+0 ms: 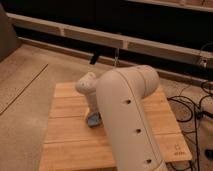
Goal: Wipe the white sponge on the table
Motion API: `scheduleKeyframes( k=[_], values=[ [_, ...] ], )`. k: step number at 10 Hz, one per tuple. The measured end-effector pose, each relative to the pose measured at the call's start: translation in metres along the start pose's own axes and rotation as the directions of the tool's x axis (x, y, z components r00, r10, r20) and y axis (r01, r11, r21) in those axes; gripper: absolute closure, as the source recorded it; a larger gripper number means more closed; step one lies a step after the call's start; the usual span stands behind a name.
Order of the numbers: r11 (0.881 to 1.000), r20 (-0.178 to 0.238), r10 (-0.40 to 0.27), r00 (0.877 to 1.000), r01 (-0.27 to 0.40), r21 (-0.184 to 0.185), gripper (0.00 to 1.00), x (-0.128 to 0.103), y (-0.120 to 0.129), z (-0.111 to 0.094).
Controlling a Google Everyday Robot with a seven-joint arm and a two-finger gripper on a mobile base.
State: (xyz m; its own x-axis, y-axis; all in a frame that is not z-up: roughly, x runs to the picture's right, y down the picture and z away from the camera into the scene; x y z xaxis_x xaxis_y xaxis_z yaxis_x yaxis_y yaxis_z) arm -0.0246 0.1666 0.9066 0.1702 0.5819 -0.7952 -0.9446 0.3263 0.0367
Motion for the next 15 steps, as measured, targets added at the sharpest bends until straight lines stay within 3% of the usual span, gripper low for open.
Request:
scheduleKeyframes(
  k=[3, 7, 12, 15],
  values=[
    [0.997, 0.003, -0.066, 0.998, 0.066, 0.049, 1.00, -0.024, 0.010, -0.003],
    [0.989, 0.031, -0.135, 0.990, 0.132, 0.064, 1.00, -0.053, 0.038, -0.015],
    [0.984, 0.090, -0.177, 0.980, 0.174, 0.043, 1.00, -0.074, 0.067, -0.032],
    [0.980, 0.137, -0.194, 0.971, 0.198, -0.013, 1.00, -0.069, 0.098, -0.046]
  ],
)
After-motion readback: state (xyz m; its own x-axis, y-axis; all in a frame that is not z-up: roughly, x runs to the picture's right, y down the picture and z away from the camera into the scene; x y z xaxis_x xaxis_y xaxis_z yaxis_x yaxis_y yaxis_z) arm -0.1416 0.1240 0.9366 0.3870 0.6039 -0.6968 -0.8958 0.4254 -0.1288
